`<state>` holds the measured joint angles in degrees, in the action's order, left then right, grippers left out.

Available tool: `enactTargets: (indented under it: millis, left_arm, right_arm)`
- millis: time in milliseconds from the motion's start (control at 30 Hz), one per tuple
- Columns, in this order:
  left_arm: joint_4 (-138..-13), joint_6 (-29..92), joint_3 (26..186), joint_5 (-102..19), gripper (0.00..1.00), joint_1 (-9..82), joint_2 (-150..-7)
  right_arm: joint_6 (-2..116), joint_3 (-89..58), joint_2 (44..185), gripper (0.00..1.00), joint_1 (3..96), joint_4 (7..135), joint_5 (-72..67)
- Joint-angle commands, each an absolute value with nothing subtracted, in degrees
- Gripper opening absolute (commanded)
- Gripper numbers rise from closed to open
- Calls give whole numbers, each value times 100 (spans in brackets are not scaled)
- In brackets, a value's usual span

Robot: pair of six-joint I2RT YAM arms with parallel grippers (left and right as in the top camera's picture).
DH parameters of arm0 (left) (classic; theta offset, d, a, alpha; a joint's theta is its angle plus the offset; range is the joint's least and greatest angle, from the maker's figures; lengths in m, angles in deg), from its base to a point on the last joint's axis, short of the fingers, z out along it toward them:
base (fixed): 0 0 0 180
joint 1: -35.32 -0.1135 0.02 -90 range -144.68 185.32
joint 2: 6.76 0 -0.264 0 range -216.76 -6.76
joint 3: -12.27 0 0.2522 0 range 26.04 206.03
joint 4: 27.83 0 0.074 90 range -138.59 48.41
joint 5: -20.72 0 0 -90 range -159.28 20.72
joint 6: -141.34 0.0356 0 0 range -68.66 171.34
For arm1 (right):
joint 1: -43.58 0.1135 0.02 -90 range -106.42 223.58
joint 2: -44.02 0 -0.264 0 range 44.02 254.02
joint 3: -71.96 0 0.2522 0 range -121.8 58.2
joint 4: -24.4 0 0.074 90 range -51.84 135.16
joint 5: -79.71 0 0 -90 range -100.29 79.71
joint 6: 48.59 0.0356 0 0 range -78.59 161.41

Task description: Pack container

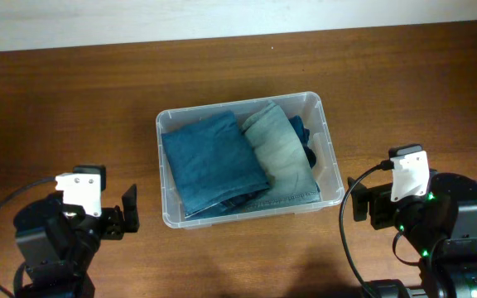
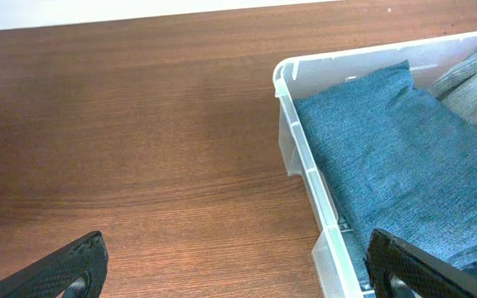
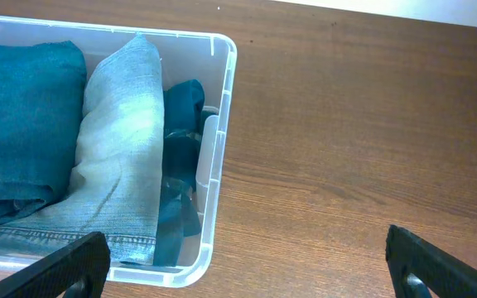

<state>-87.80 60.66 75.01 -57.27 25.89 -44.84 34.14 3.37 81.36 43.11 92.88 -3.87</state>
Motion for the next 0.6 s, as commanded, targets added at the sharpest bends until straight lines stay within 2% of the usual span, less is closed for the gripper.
enactTargets:
  millis: [0, 367, 467, 567]
  left_arm:
    - [-8789, 5994, 7455, -5664, 100, 2580, -4493]
    - [-8789, 5994, 7455, -5664, 99, 2580, -4493]
    - [-8789, 5994, 7455, -5664, 100, 2580, -4493]
    - [-8789, 5994, 7455, -5664, 100, 2580, -4493]
  right_arm:
    - [3477, 403, 8129, 98, 4357, 9284, -481]
    - [3414, 473, 7924, 98, 4246, 9273, -490]
    - [3418, 899, 7386, 99, 3966, 8954, -378]
    - [3418, 1998, 6182, 98, 3946, 8001, -221]
